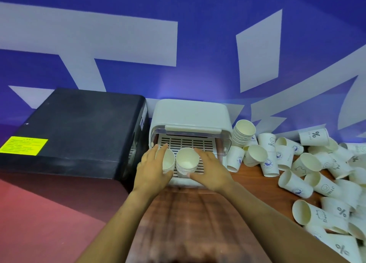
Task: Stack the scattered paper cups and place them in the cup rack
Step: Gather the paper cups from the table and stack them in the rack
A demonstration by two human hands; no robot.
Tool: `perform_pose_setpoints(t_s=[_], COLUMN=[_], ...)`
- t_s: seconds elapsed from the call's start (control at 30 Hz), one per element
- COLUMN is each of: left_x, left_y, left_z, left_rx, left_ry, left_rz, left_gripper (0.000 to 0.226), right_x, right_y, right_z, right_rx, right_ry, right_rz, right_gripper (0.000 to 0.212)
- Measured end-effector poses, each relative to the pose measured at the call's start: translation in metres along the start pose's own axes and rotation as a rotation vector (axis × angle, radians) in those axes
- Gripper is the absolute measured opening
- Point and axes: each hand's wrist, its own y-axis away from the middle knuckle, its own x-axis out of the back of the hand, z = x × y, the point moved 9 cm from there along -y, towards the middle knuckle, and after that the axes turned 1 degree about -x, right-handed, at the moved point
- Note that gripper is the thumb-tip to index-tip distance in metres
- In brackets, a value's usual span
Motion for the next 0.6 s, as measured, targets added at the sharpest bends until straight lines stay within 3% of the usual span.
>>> perform_pose_setpoints(t_s=[0.1,0.33,0.6], left_x=[0.005,-0.036,-0.112], left_y=[0.019,0.037,0.006], left_z=[0.032,0.134,0.213], left_rx=[-0.128,-0.334,-0.297], left_ry=[0.078,0.124,0.137], left_rz=[0.113,0.057,-0.155], left_gripper=[0.069,0.049,0.056], right_x=[0.014,0.043,0.107], right_y=[0.015,0.046,0.052], right_z=[0.017,0.091,0.173], right_rx=[0.016,-0.106,-0.179], right_ry=[-0.039,-0.061,-0.022], right_rz=[0.052,0.074,0.186], right_gripper=[0.071,0.059,0.060])
